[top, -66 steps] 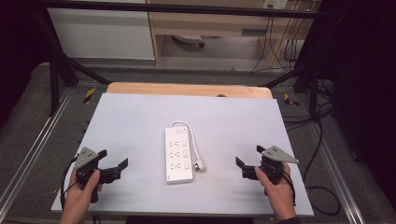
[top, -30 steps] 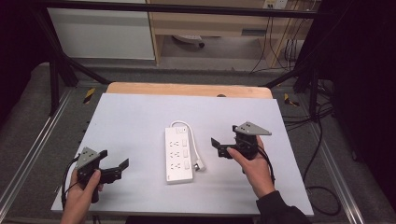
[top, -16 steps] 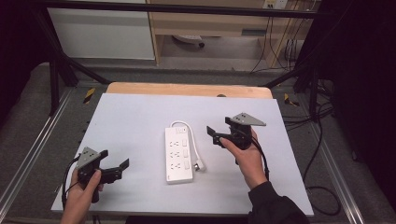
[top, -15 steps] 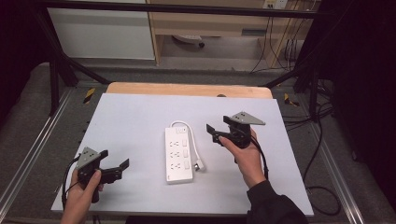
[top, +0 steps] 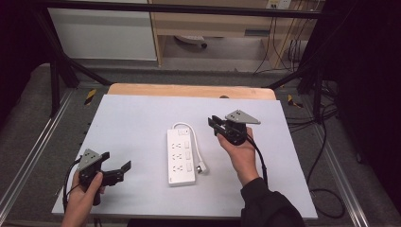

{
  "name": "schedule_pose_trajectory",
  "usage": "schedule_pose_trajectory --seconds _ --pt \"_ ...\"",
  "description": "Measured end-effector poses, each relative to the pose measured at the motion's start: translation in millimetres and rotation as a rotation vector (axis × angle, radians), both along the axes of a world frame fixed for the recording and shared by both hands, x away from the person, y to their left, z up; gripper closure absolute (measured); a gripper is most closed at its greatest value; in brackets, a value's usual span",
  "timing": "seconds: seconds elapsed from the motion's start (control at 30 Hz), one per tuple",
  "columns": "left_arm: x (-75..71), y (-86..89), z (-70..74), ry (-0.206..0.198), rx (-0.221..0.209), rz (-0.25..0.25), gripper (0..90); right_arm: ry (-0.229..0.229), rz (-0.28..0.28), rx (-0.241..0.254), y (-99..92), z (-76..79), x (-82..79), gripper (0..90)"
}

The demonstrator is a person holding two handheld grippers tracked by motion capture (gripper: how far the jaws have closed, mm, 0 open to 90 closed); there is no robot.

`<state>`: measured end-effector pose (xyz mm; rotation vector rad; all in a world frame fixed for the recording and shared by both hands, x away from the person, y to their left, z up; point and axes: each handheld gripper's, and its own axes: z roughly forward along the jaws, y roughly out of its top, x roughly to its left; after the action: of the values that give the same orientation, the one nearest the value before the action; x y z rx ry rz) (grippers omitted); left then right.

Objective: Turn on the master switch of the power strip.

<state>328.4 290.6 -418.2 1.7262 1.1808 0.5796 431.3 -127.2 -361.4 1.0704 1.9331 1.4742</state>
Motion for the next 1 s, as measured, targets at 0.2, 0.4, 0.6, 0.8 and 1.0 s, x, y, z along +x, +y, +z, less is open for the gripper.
schedule_pose_trajectory --seconds 0.2,0.4,0.6,0.8,1.0 --pt "0.1 -0.4 0.2 -0.001 0.004 0.000 6.7 -0.003 0.014 -0.019 9.5 -5.6 6.3 89.5" --pt "0.2 -0.7 0.1 0.000 0.004 -0.002 6.7 -0.002 0.019 -0.024 17.0 -8.5 10.4 90.0" --pt "0.5 -1.6 -0.2 0.000 0.007 -0.001 6.7 0.010 0.024 -0.025 25.1 -11.4 17.8 90.0" --pt "0.9 -1.7 -0.4 -0.002 0.008 -0.004 6.7 0.011 0.027 -0.021 27.4 -14.9 24.5 90.0" --pt "1.6 -2.3 -0.1 -0.005 -0.002 -0.008 6.8 0.033 0.017 -0.013 32.9 -19.7 36.6 90.0"
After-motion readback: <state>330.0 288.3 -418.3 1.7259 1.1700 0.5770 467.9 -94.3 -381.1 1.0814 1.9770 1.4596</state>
